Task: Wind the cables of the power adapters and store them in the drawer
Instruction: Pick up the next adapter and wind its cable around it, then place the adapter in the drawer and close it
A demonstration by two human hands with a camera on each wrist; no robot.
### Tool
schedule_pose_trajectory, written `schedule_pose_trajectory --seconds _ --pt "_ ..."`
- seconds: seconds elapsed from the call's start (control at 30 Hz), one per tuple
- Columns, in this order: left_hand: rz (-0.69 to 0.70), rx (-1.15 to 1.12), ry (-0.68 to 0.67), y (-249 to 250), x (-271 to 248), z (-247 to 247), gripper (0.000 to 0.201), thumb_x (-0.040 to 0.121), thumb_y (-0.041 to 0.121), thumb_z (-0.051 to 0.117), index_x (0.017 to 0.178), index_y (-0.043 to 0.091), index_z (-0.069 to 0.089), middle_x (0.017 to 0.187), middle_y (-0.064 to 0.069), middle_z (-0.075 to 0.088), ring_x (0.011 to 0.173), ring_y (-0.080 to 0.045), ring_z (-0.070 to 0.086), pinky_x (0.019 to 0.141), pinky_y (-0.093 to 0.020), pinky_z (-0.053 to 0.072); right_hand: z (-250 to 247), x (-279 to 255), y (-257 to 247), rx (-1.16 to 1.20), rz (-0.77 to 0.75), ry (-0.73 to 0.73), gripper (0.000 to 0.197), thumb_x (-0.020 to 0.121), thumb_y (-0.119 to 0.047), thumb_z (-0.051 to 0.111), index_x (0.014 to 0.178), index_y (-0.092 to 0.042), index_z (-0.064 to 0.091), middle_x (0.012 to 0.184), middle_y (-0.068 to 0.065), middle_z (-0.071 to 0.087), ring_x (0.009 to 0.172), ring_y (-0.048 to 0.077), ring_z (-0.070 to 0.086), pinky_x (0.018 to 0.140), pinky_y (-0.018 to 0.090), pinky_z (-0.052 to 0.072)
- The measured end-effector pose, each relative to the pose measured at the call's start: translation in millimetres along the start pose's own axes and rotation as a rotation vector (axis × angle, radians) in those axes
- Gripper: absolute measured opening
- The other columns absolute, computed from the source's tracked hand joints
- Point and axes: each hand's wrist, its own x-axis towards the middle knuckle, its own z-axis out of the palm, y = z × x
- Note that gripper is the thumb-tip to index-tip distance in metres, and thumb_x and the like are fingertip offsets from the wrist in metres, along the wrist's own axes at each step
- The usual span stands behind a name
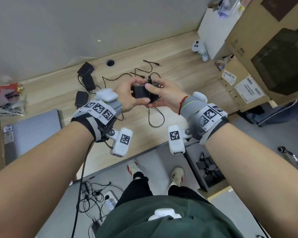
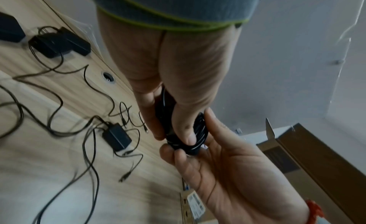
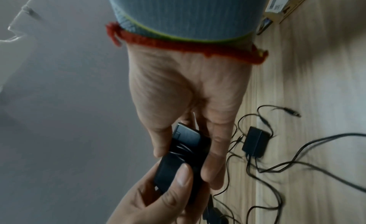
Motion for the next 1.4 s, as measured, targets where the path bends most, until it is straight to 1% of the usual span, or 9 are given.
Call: schedule_pose_trajectory --seconds 0.13,0.27,0.4,0.53,0.7,0.9,1.13,1.3,1.4 --pt "-0.009 0.0 -0.055 15 0 61 0.065 0.065 0.024 0.091 0.121 0.018 0.059 0.109 0.005 0.064 0.104 -0.014 0.061 0.091 -0.026 0.051 -59 -34 17 0.046 0.034 0.104 0.045 0.09 -0.015 0.07 0.126 0.004 0.05 0.111 0.019 0.061 0.087 0.036 0.07 0.082 0.052 0.059" --pt "-0.037 0.066 -0.126 32 -1 135 0.058 0.064 0.02 0.091 0.114 0.015 0.063 0.093 0.005 0.066 0.084 -0.009 0.061 0.067 -0.002 0.043 -125 -72 43 -0.018 0.08 0.133 0.032 0.089 -0.008 0.068 0.116 0.006 0.059 0.109 0.018 0.063 0.085 0.03 0.07 0.075 0.043 0.061" --pt "-0.074 0.069 -0.2 44 -2 209 0.061 0.058 0.025 0.094 0.11 0.023 0.063 0.093 0.006 0.068 0.085 -0.012 0.065 0.075 -0.015 0.049 -184 -104 77 -0.041 0.13 0.206 0.027 0.088 -0.01 0.068 0.113 0.002 0.063 0.101 0.015 0.066 0.076 0.028 0.07 0.061 0.029 0.058" --pt "-0.172 0.048 -0.305 39 -3 274 0.066 0.064 0.021 0.091 0.122 0.018 0.058 0.092 0.006 0.063 0.08 -0.014 0.064 0.079 -0.023 0.05 -245 -121 120 -0.07 0.188 0.307 0.028 0.085 -0.012 0.071 0.11 -0.004 0.063 0.105 0.012 0.064 0.092 0.027 0.069 0.069 0.035 0.061" --pt "-0.216 0.152 -0.459 -7 -11 341 0.064 0.076 0.016 0.083 0.133 0.014 0.053 0.113 0.0 0.059 0.083 -0.011 0.059 0.075 -0.015 0.045 -297 -123 200 -0.143 0.376 0.371 0.062 0.078 -0.018 0.078 0.132 -0.008 0.051 0.127 0.012 0.055 0.109 0.026 0.064 0.083 0.041 0.061" --pt "-0.248 0.377 -0.626 -91 -18 398 0.062 0.074 0.037 0.081 0.13 0.027 0.056 0.112 0.009 0.063 0.091 -0.016 0.067 0.09 -0.038 0.053 -317 -99 297 -0.34 0.578 0.391 0.062 0.069 -0.026 0.082 0.122 -0.012 0.053 0.116 0.01 0.06 0.104 0.027 0.064 0.076 0.044 0.062" --pt "-0.378 0.369 -0.617 -160 -6 442 0.044 0.083 0.027 0.076 0.122 0.016 0.058 0.11 0.0 0.06 0.088 -0.015 0.056 0.071 -0.023 0.043 -325 -56 374 -0.608 0.596 0.47 0.065 0.07 -0.038 0.078 0.125 -0.016 0.05 0.107 0.003 0.061 0.1 0.023 0.062 0.093 0.037 0.053" --pt "-0.448 0.357 -0.599 -198 5 461 0.043 0.084 0.028 0.075 0.122 0.016 0.058 0.107 0.0 0.058 0.087 -0.018 0.058 0.076 -0.029 0.047 -325 -28 407 -0.706 0.538 0.44 0.06 0.079 -0.039 0.074 0.128 -0.016 0.048 0.119 0.004 0.062 0.112 0.024 0.059 0.086 0.025 0.041" --pt "-0.485 0.331 -0.594 -210 10 465 0.042 0.085 0.024 0.074 0.122 0.014 0.057 0.103 0.001 0.055 0.076 -0.013 0.054 0.062 -0.018 0.041 -321 -18 416 -0.748 0.524 0.409 0.056 0.079 -0.036 0.074 0.127 -0.018 0.05 0.119 0.003 0.063 0.11 0.022 0.06 0.081 0.02 0.039"
